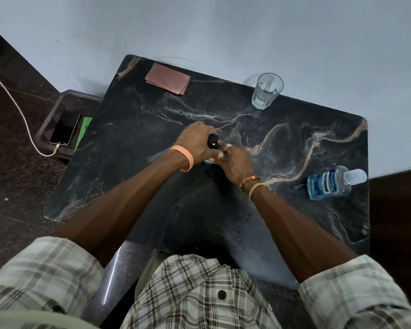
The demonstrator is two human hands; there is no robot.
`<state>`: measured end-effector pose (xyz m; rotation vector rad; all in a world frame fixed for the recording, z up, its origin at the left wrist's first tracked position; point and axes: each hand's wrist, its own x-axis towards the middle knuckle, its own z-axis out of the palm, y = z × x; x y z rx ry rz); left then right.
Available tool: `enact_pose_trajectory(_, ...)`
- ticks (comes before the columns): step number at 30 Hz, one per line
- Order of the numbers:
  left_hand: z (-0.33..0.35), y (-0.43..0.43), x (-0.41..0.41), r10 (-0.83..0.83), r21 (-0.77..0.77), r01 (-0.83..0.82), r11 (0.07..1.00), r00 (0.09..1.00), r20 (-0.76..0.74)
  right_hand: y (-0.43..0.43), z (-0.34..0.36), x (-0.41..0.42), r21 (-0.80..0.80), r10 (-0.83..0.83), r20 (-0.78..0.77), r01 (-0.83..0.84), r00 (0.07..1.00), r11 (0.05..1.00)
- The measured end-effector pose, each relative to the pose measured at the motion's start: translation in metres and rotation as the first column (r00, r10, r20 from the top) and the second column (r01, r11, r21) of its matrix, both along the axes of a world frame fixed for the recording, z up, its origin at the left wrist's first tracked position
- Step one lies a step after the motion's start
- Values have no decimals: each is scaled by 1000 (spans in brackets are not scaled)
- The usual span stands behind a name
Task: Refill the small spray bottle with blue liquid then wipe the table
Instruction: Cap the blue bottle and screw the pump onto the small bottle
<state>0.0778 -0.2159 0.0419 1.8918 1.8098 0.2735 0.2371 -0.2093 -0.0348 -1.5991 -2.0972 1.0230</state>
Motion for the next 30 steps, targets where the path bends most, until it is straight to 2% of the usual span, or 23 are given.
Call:
enact_pose_trajectory(7,1,4,2,5,-15,-4,1000,999,46,0,1,-1,-22,-41,-13,41,999,999)
enact_pose_trajectory(14,-2,4,2,17,63,-19,998,999,44,-3,-1,-2,-69,-101,-30,99,994,993)
enact_pose_trajectory(23,-13,1,-2,30,55,-31,998,999,27,-5,4,-2,-101,-82,-55,77,995,992)
enact_pose_trajectory(26,-17,3,-5,13,11,-13,1000,999,30,-3,8,-2,-101,-49,20,51,999,994)
enact_pose_trajectory(30,-19,0,-11,-26,-53,32,998,993,112,-1,12,2,-32,33,129,-29,991,999)
